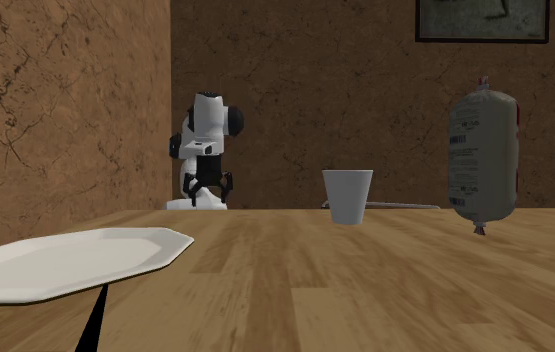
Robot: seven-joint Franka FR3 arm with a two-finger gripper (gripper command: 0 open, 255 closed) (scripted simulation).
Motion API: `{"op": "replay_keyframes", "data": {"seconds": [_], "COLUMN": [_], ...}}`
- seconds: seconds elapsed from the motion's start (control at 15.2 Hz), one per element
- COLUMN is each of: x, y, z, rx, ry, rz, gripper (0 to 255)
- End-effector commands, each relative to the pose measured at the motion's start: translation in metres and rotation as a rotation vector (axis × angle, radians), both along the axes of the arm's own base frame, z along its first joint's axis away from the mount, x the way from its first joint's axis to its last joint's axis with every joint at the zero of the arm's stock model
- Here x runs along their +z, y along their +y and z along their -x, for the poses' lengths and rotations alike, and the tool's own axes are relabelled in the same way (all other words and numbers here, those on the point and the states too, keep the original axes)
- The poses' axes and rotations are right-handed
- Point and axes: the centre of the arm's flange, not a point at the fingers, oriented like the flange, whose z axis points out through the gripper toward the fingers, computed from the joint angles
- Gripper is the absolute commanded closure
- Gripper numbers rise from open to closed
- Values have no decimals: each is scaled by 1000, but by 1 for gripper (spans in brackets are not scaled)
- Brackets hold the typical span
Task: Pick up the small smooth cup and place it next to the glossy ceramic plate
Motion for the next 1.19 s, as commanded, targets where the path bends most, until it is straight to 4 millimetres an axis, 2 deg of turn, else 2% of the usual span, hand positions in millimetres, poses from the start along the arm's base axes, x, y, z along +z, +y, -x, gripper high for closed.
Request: {"op": "replay_keyframes", "data": {"seconds": [0.0, 0.53, 1.12], "x": [0, 16, 44], "y": [0, 44, 95], "z": [0, -82, -170], "rx": [0, 40, 84], "ry": [0, -63, -133], "rz": [0, -57, -120], "gripper": [0, 0, 0]}}
